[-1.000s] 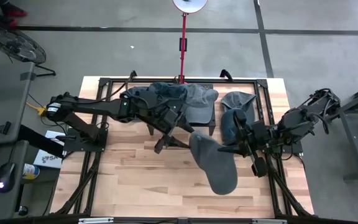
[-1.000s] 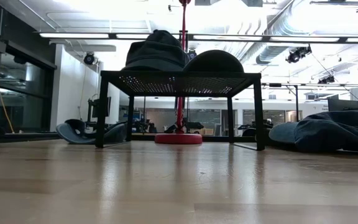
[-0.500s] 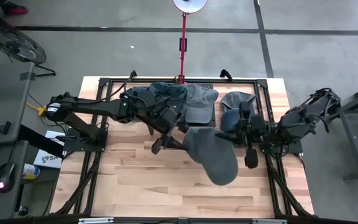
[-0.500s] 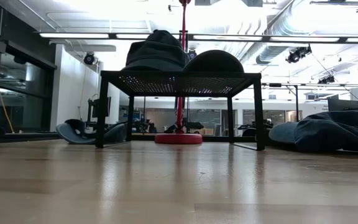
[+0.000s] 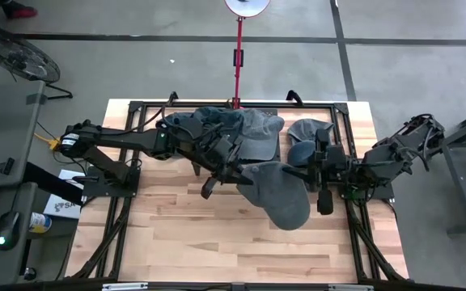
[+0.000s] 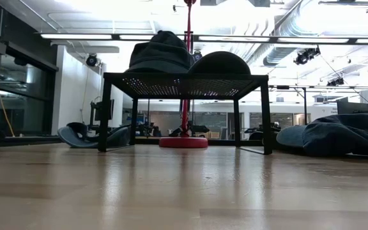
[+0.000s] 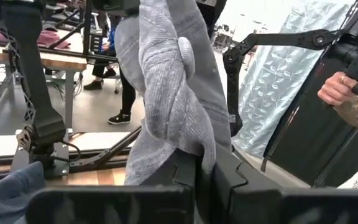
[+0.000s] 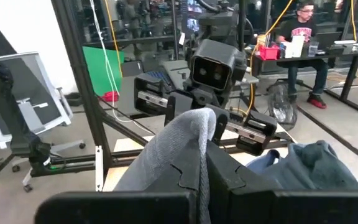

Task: Pick & Place hat
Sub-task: Stack the left gray cap on the gray cap

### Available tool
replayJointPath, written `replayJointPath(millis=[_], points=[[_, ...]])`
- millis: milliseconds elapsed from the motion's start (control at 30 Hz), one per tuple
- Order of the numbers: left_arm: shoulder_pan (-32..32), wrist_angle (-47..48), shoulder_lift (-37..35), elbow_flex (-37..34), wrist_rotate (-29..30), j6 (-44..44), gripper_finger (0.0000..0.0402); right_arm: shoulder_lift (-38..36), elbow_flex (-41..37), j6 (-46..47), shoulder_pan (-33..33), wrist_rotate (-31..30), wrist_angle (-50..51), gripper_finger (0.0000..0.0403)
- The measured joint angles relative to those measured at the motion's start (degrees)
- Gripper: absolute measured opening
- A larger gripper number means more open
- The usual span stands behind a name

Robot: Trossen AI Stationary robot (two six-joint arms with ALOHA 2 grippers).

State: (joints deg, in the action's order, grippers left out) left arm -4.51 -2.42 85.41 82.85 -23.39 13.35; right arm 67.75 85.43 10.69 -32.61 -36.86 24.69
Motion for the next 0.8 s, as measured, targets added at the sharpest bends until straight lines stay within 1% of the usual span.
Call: replayJointPath(millis=[133, 233, 400, 600, 700, 800], points=[[0.02, 2.1, -0.05, 0.0, 1.89, 0.0, 0.0006, 0.0, 0.0, 0.03, 0.0, -0.08, 0.01, 0.0001], [0.02, 4.74, -0.91, 0.01, 3.63, 0.02, 0.0004, 0.0, 0.0, 0.03, -0.01, -0.42, 0.18, 0.0013], [0.02, 8.67, -2.37, -0.01, 5.04, 0.04, 0.0003, 0.0, 0.0, 0.6, 0.01, -2.25, 3.11, 0.0067], [0.0, 14.12, -4.51, 0.06, 6.24, 0.88, 0.0002, 0.09, 0.0, 1.01, 0.01, -2.26, 6.16, 0.0139], [0.02, 15.91, -4.81, 0.02, 6.49, 2.09, 0.0001, 1.05, 0.02, -0.65, 0.03, -2.75, 6.1, 0.0159], [0.0, 18.51, -5.18, -0.02, 6.66, 3.31, 0.0001, 3.05, 0.02, -4.57, 0.68, -3.49, 6.05, 0.0166]])
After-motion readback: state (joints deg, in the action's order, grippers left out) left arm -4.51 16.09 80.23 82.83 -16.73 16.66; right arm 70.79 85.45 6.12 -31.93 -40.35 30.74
